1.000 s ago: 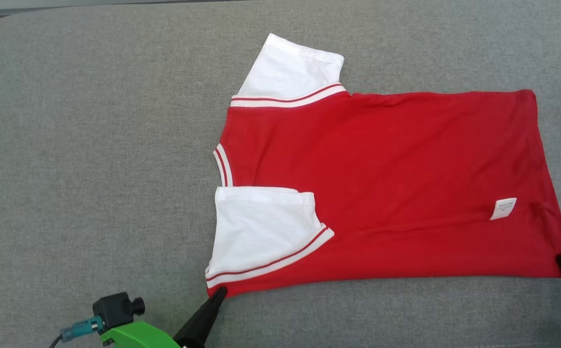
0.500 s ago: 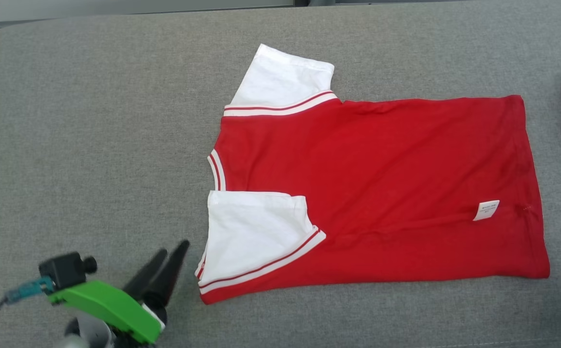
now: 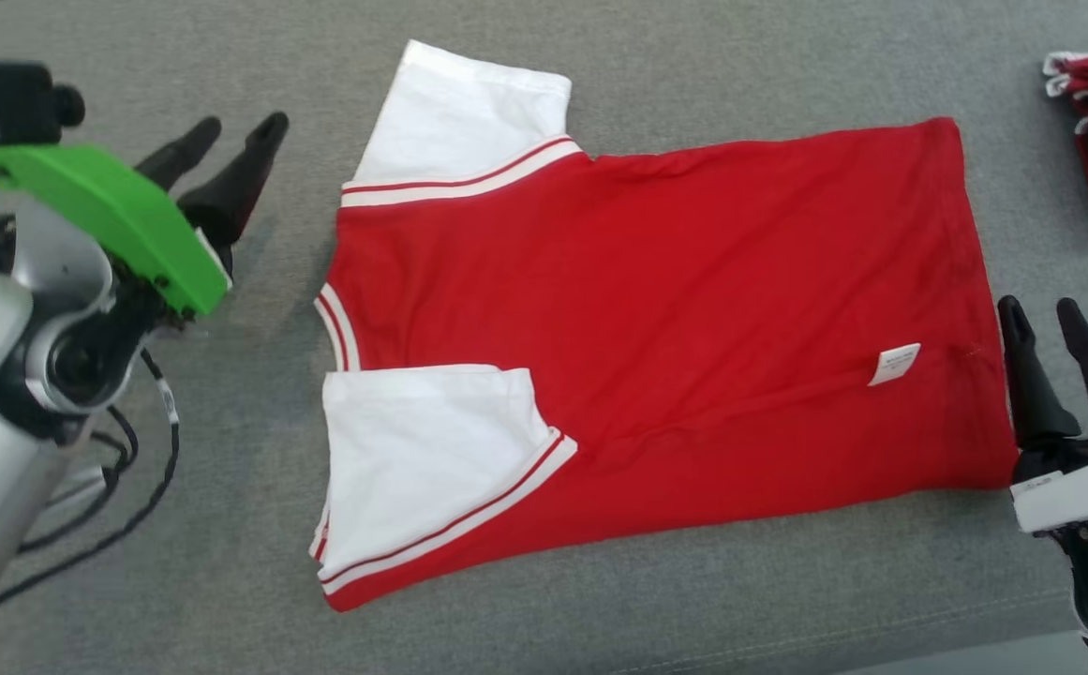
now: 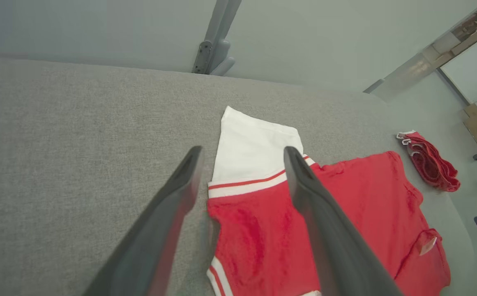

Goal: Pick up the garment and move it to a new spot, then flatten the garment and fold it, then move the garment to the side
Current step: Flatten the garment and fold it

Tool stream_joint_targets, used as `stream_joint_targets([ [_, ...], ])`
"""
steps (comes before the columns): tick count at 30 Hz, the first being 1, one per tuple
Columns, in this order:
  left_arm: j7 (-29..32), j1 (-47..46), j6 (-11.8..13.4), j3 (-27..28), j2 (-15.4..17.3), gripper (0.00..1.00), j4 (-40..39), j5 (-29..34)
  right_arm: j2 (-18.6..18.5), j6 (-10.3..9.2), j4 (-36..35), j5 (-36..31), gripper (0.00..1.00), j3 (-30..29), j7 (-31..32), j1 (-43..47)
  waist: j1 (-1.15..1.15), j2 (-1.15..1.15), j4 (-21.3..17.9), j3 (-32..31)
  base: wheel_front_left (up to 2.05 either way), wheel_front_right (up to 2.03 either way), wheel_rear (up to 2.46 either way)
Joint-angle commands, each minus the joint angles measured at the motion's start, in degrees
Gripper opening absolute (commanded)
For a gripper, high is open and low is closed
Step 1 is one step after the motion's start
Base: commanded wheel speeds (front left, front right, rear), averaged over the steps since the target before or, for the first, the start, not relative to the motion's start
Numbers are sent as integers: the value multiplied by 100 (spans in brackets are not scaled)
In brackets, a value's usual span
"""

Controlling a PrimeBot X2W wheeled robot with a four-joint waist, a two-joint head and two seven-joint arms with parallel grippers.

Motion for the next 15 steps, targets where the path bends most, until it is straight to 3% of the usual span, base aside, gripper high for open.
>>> stream_joint_targets([
  [1, 310, -473, -86, -87, -70, 100, 317, 106, 80, -5, -33, -94, 100, 122, -20, -176, 0, 0, -429, 342, 0, 0, 0],
  [8, 1567, -1874, -366, -524, -256, 100, 1497, 431, 261, -4, -36, -169, 100, 422, -20, -547, 0, 0, -914, 726, 0, 0, 0],
  [15, 2009, -2698, -576, -965, -447, 100, 2404, 989, 389, -4, -18, -155, 100, 499, -20, -734, 0, 0, -1212, 1051, 0, 0, 0],
])
